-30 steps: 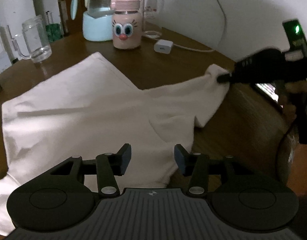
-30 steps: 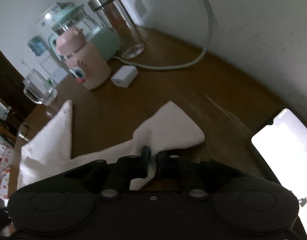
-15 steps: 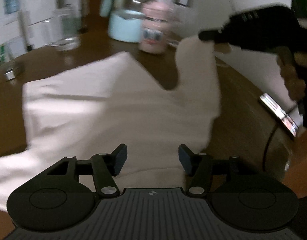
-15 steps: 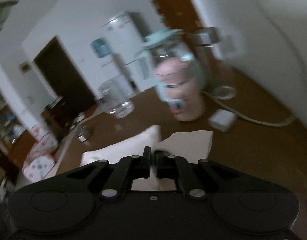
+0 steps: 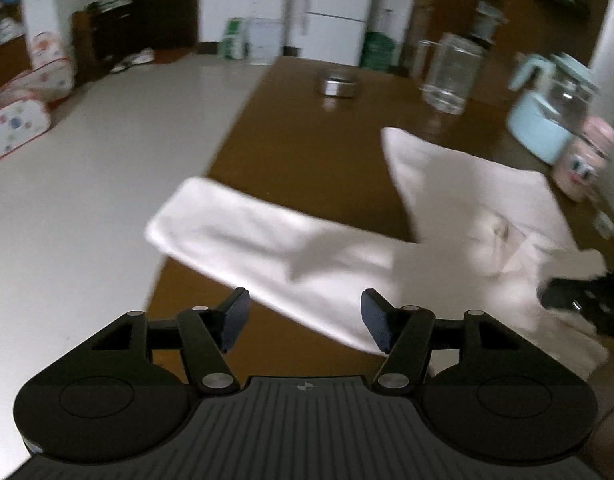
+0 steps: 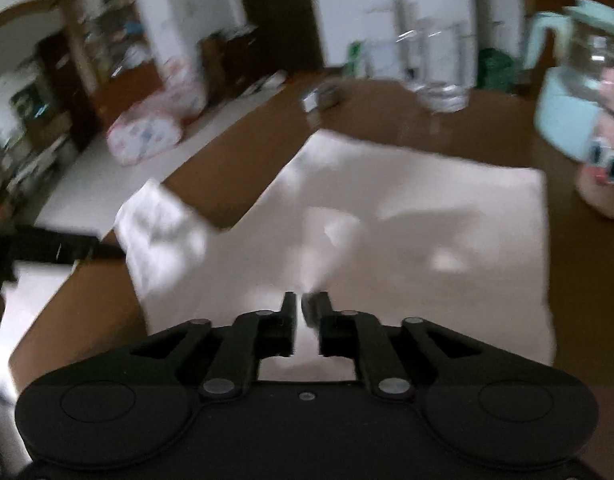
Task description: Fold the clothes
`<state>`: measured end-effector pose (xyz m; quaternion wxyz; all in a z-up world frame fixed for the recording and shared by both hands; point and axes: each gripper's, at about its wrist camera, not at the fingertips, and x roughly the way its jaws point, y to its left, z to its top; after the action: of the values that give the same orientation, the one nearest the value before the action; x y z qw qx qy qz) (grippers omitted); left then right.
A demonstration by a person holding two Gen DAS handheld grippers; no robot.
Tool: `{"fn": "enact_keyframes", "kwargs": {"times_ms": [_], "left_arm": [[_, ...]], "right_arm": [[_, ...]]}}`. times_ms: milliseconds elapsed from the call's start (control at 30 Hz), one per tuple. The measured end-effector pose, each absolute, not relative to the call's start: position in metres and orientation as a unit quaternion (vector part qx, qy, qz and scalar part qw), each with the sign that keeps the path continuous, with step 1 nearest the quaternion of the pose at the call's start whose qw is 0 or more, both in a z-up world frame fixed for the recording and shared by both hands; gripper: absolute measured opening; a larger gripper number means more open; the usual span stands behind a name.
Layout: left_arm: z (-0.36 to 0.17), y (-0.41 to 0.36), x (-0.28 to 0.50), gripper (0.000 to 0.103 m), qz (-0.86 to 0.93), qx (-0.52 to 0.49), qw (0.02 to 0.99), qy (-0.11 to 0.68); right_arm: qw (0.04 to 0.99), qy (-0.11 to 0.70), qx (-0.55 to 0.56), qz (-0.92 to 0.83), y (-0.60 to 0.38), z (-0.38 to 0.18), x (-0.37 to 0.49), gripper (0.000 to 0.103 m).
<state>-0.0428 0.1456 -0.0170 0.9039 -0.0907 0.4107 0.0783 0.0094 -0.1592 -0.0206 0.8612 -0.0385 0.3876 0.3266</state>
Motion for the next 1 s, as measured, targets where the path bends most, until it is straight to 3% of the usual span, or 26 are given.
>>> {"fn": "enact_keyframes", "kwargs": {"times_ms": [200, 433, 833, 1000], "left_arm": [[-0.030, 0.180, -0.044, 0.063, 0.118, -0.151, 0.885, 0.424], [-0.039, 0.203, -0.039, 0.063, 0.142, -0.200, 0.870, 0.427], [-0.051, 0.246, -0.001, 0.063, 0.196, -0.239, 0.860, 0.406], [-0.060, 0.256, 0.005, 0.057, 0.185, -0.271, 0.855, 0.401]], "right_arm": [[0.872, 0.377, -0.029, 0.312, -0.167, -0.012, 0.012, 0.032], [0.845, 0.431, -0.011, 0.317, -0.156, -0.044, 0.030, 0.033], [0.866, 0.396, -0.005, 0.306, -0.169, -0.015, 0.014, 0.044], [0.874, 0.382, -0.001, 0.299, -0.172, -0.005, 0.009, 0.044]]}}
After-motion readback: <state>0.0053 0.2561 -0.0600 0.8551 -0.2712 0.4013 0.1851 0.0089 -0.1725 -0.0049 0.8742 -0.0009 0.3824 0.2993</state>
